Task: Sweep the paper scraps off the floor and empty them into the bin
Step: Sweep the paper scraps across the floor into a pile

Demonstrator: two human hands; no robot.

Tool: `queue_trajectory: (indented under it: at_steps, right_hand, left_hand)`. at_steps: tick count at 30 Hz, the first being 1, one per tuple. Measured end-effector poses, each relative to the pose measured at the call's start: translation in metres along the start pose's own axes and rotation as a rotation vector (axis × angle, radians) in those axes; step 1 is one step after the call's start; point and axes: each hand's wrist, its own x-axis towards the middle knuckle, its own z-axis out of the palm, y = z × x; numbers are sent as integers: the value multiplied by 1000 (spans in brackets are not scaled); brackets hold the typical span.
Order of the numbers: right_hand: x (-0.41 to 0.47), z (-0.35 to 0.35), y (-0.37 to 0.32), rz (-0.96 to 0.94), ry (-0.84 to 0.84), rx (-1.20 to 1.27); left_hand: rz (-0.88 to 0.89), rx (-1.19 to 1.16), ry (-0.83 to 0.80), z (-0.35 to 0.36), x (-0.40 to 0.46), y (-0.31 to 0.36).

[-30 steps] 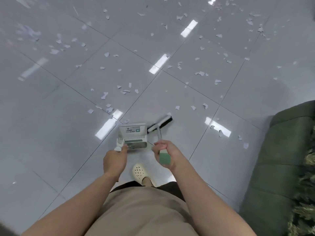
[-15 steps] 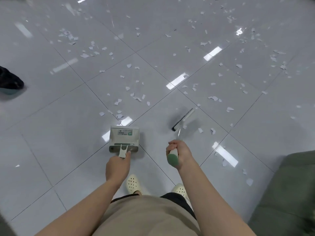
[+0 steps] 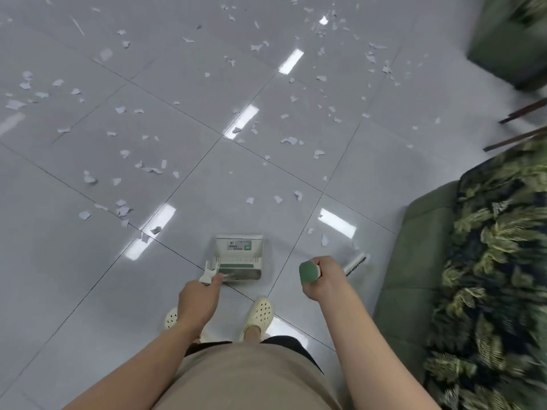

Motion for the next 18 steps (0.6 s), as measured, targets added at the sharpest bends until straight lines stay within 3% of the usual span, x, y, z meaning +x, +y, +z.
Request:
queue_trajectory:
  at_steps: [7, 11, 18]
  right_hand:
    - [48, -58, -24, 9, -69, -227]
    - [71, -55, -12, 140, -160, -258]
    - [94, -22, -58, 250, -408, -191]
  left_hand:
    - [-58, -134, -109, 41, -11, 16]
    - [-99, -188, -114, 39, -17, 16]
    - [31, 74, -95, 28, -23, 3]
